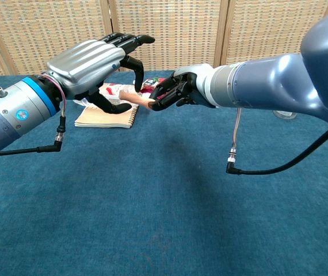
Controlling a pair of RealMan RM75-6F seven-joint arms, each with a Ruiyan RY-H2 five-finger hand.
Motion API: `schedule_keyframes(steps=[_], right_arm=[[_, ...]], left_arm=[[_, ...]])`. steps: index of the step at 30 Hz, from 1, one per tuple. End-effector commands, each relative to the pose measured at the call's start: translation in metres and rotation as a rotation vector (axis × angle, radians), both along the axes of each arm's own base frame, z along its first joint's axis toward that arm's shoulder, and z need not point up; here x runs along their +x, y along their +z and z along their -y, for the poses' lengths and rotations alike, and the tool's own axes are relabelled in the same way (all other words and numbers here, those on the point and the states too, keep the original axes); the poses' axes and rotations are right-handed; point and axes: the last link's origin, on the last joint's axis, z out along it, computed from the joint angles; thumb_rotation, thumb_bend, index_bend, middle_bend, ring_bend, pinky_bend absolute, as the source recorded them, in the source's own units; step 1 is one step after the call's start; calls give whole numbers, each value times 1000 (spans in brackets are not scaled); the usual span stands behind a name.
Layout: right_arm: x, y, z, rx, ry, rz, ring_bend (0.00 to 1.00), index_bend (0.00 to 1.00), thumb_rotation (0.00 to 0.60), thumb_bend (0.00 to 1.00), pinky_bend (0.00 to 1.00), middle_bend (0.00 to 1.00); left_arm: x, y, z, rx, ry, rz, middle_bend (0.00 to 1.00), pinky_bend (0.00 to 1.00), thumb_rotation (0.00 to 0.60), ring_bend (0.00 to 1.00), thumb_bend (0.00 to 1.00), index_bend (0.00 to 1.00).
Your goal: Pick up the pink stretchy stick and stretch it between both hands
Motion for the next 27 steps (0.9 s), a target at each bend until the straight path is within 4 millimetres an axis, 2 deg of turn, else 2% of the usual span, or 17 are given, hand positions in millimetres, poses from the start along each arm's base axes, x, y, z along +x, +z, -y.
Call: schedule_keyframes(steps=[1, 10, 17, 27], right_arm=[[0, 1, 0, 0, 0, 2, 0, 637, 600, 606, 0, 170], [-4, 3, 0, 1, -3, 5, 0, 637, 600, 606, 0, 170], [-4, 4, 0, 5, -1, 8, 0, 637, 600, 605, 0, 170], [-6, 5, -1, 7, 1, 10, 0, 640, 600, 608, 0, 171]], left_arm=[[4, -2, 0, 6, -12, -8, 0, 0, 600, 0, 330, 532], [8, -7, 0, 24, -7, -26, 0, 0, 600, 0, 342, 525], [10, -10, -1, 21, -3, -32, 0, 0, 600, 0, 340, 483], [13, -13, -1, 20, 0, -26, 0, 0, 600, 0, 381, 569]])
